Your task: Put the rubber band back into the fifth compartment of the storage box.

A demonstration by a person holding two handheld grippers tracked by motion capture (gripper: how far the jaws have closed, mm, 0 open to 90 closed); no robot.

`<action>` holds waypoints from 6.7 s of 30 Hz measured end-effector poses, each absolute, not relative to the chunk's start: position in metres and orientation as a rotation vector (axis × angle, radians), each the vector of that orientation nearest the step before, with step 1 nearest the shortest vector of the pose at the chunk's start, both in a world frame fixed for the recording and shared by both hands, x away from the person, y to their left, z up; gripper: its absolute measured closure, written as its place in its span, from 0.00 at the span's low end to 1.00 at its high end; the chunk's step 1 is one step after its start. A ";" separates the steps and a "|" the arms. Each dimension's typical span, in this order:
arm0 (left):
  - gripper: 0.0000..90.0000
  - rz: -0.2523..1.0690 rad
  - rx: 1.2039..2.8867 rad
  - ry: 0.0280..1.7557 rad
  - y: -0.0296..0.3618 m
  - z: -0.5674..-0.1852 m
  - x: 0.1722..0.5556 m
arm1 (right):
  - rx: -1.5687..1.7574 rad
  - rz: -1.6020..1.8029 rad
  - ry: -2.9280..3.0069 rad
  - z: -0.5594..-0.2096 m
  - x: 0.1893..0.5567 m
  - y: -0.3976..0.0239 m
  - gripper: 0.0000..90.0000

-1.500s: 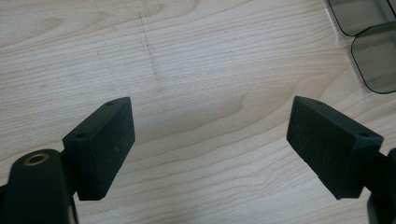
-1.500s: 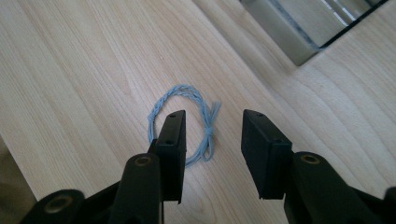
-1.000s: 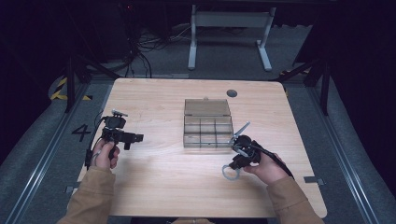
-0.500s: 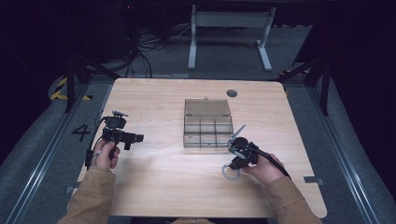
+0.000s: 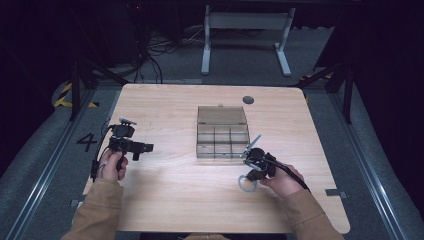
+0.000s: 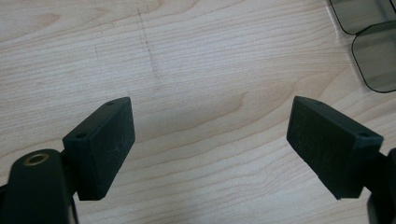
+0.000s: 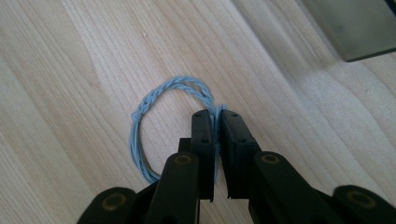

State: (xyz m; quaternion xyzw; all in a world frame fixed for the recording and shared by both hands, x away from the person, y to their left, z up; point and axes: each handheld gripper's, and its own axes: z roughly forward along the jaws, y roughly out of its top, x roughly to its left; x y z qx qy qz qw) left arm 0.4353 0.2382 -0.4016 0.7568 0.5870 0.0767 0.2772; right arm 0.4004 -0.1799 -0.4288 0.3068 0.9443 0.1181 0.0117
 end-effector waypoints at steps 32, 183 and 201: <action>0.18 0.206 2.032 1.577 0.239 -0.402 0.435 | 0.930 0.562 2.894 -0.384 0.386 -0.188 0.95; 0.18 0.200 2.035 1.591 0.243 -0.404 0.434 | 1.008 0.501 2.863 -0.414 0.500 -0.115 0.92; 0.18 0.200 2.030 1.591 0.243 -0.404 0.433 | 0.984 0.646 2.789 -0.385 0.488 -0.125 0.80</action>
